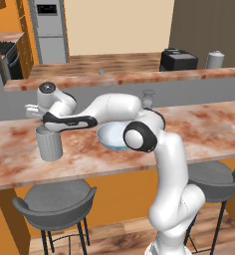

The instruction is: There are two ice cubes in the ice bowl. Place both ice cubes in the glass cup.

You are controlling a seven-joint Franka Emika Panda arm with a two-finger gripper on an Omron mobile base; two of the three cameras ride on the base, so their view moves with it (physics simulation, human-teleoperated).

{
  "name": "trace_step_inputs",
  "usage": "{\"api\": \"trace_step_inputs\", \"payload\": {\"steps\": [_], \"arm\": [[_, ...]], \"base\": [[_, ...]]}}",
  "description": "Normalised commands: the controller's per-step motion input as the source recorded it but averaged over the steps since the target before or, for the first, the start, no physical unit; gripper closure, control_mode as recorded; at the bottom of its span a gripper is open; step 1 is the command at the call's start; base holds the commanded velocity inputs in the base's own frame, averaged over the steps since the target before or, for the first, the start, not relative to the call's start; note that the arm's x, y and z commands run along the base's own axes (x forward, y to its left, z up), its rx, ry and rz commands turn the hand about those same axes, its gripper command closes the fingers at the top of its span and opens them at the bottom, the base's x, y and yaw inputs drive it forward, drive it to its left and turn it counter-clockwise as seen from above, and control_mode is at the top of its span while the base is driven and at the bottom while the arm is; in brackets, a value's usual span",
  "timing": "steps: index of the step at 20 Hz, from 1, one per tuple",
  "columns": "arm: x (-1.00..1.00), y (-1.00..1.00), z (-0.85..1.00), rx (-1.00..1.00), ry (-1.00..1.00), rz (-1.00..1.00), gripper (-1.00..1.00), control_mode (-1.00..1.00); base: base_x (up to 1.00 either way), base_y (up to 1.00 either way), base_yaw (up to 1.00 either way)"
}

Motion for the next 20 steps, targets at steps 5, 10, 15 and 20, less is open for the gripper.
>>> {"api": "trace_step_inputs", "payload": {"steps": [5,10,15,20], "arm": [[0.17,0.22,-0.08,0.00,0.00,0.00,1.00,-1.00],[-0.12,-0.04,-0.42,0.00,0.02,0.00,1.00,-1.00],[-0.11,-0.10,-0.26,0.00,0.00,0.00,1.00,-1.00],[0.11,-0.02,-0.01,0.00,0.00,0.00,-1.00,-1.00]], "base": [[0.00,0.00,0.00],[0.00,0.00,0.00],[0.00,0.00,0.00],[0.00,0.00,0.00]]}}
